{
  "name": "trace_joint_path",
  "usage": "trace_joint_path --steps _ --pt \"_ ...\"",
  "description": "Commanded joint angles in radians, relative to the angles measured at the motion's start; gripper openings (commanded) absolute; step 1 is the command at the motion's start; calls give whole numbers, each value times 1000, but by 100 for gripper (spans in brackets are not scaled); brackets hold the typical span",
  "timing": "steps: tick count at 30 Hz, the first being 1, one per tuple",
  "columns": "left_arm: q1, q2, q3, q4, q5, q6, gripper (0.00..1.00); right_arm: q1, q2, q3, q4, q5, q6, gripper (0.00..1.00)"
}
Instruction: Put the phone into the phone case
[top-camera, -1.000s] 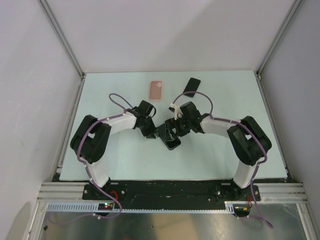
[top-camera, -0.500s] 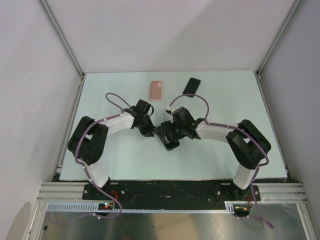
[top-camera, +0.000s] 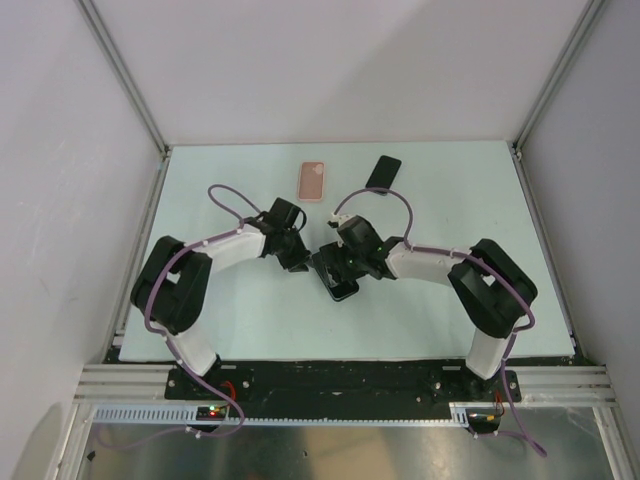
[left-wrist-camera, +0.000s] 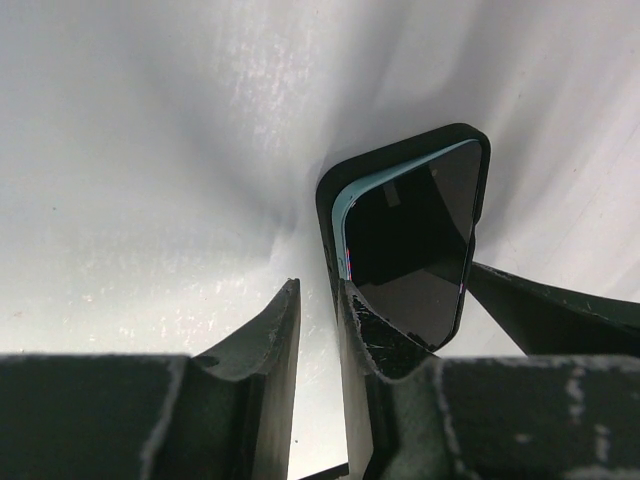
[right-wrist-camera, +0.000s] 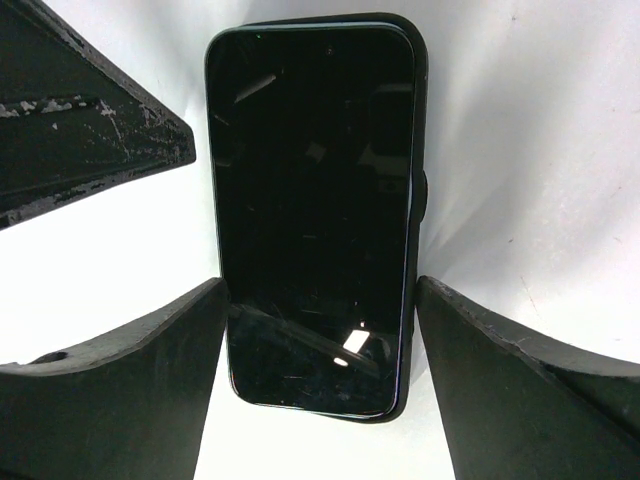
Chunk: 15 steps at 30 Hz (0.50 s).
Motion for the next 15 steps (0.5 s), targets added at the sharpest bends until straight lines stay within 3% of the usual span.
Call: trace_joint_path --steps 1,9,15 --pt "5 -51 -13 11 -10 9 26 10 76 -14 -100 76 -16 83" --pt "9 -48 -14 11 -4 9 25 20 76 24 -113 77 -22 88" --pt "12 -51 -17 10 -3 7 25 34 98 54 -149 148 -12 83"
